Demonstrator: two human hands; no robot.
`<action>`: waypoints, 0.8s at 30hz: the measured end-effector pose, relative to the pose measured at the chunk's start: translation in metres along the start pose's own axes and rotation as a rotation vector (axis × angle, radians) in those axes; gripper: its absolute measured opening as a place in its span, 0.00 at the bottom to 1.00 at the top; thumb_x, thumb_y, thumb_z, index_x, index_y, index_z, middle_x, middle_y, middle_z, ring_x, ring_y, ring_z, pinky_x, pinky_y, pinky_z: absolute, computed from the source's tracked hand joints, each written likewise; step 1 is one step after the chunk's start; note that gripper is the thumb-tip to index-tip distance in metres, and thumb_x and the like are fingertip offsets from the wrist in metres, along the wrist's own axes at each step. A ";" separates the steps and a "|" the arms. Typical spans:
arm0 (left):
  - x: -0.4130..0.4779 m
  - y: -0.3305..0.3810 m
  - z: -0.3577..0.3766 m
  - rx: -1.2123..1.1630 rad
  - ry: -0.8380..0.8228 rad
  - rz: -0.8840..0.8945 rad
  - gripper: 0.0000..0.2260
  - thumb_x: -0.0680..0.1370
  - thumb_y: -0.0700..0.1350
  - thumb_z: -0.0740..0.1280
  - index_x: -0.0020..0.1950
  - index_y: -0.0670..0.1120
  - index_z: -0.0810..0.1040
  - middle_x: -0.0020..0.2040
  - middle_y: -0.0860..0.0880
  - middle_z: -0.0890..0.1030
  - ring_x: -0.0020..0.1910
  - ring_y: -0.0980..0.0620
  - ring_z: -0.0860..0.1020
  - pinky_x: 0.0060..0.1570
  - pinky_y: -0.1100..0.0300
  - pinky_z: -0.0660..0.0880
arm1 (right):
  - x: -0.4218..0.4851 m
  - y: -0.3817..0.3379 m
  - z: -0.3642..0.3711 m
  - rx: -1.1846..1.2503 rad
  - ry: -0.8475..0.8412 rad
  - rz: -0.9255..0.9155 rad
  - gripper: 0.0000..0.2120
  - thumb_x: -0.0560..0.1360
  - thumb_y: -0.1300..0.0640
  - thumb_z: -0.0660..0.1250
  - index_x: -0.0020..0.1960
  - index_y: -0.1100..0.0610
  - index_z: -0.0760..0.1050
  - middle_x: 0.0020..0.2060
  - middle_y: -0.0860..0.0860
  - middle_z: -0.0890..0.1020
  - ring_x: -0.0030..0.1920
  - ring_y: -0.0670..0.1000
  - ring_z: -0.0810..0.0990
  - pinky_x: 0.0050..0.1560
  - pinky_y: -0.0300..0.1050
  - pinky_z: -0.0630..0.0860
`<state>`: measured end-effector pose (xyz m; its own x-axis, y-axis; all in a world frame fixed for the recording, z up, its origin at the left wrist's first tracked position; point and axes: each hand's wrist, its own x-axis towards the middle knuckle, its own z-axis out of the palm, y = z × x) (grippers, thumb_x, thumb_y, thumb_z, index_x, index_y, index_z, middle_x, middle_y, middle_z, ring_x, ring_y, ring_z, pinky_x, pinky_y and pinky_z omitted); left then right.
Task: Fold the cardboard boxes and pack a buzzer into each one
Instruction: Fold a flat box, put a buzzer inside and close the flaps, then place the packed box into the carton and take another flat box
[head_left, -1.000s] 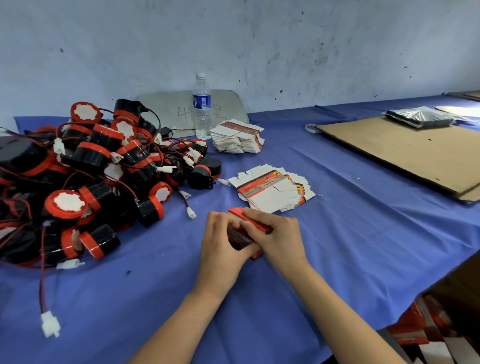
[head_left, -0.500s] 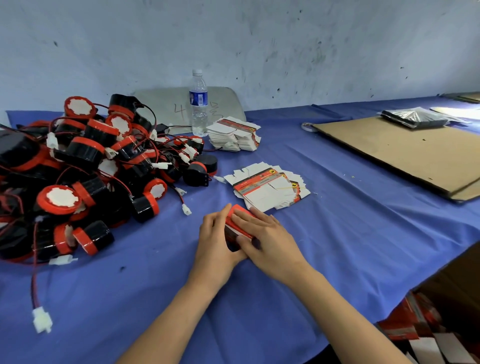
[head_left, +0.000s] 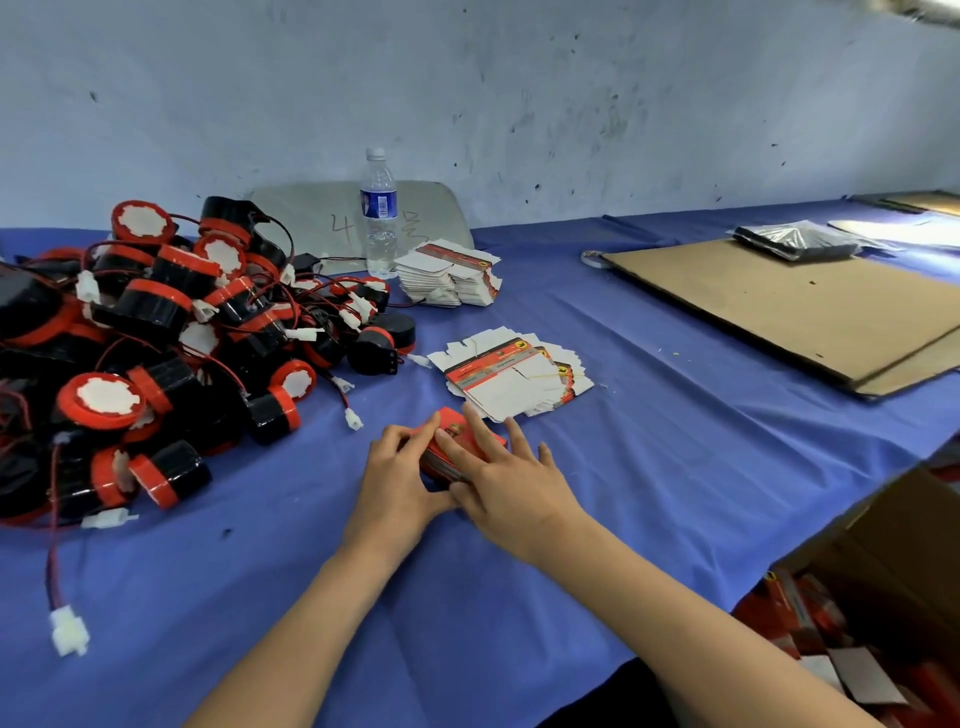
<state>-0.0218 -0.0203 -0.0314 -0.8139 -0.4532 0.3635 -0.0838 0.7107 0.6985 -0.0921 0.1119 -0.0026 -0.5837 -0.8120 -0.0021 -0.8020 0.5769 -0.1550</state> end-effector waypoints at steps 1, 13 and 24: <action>0.001 -0.001 -0.002 0.007 0.032 0.001 0.34 0.67 0.43 0.79 0.71 0.48 0.72 0.50 0.51 0.71 0.51 0.52 0.72 0.49 0.74 0.64 | 0.000 0.001 0.001 0.051 0.011 -0.003 0.27 0.82 0.48 0.53 0.78 0.39 0.45 0.78 0.45 0.42 0.77 0.61 0.51 0.72 0.64 0.58; -0.016 0.023 -0.012 -0.307 -0.142 0.137 0.20 0.67 0.56 0.77 0.56 0.60 0.77 0.58 0.59 0.74 0.54 0.62 0.75 0.50 0.73 0.71 | -0.039 0.009 0.004 1.146 0.655 0.310 0.07 0.69 0.46 0.65 0.42 0.48 0.78 0.37 0.44 0.82 0.39 0.45 0.79 0.41 0.40 0.74; -0.023 0.026 0.005 -0.385 -0.263 0.017 0.21 0.66 0.48 0.80 0.54 0.59 0.76 0.48 0.63 0.82 0.48 0.62 0.80 0.44 0.73 0.73 | -0.026 -0.005 0.005 1.042 0.797 0.440 0.23 0.71 0.32 0.53 0.26 0.46 0.65 0.21 0.44 0.69 0.26 0.45 0.65 0.31 0.44 0.64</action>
<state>-0.0083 0.0108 -0.0247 -0.9356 -0.2559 0.2431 0.1098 0.4434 0.8896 -0.0727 0.1296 -0.0067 -0.9588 -0.1088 0.2623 -0.2768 0.1511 -0.9490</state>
